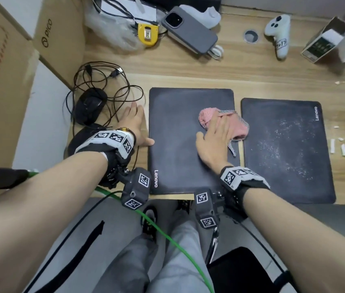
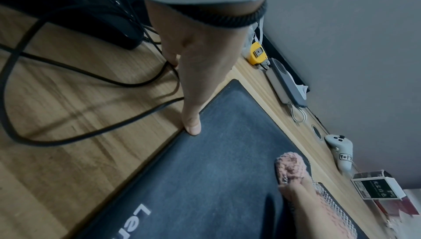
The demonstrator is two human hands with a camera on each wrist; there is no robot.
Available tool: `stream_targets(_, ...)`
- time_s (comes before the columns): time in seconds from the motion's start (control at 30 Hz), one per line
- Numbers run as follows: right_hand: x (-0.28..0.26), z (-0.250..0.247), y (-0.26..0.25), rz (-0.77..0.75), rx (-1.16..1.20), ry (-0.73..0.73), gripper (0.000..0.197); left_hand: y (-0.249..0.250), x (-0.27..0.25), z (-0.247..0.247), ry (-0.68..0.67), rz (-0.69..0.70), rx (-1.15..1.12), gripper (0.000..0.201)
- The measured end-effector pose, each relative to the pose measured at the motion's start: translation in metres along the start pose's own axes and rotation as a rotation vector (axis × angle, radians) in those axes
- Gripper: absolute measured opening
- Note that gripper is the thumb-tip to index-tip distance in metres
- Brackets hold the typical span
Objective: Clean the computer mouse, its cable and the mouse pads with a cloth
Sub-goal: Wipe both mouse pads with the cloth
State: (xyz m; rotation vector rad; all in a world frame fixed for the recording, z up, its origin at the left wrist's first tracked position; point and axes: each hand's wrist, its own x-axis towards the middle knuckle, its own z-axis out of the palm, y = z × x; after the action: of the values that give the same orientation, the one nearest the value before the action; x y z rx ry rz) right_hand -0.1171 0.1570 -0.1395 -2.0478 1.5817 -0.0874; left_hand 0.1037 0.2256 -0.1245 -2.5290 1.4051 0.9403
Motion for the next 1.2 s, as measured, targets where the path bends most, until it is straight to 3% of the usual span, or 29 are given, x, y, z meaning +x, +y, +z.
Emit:
stream_targets(0.23,-0.029,-0.003,-0.016,-0.255,-0.026,-0.329,0.049,-0.001,0.000,-0.002,-0.004,0.003,0.029,0.119)
stream_targets(0.57,-0.086,0.007,0.001,-0.546,-0.236,-0.579,0.048,0.001,-0.003,0.000,0.022,0.084,0.079,0.110)
stream_targets(0.8,-0.082,0.028,-0.018,-0.476,-0.321,-0.401,0.049,-0.003,-0.004,-0.018,0.002,0.227,0.347,0.060)
stream_targets(1.07,-0.017,0.033,-0.052,-0.482,-0.304,-0.302,0.051,0.002,0.001,-0.036,-0.079,0.254,0.442,0.063)
stream_targets(1.2,0.017,0.033,-0.070,-0.434,-0.217,-0.292,0.068,-0.005,0.001,-0.028,-0.052,0.260,0.454,0.067)
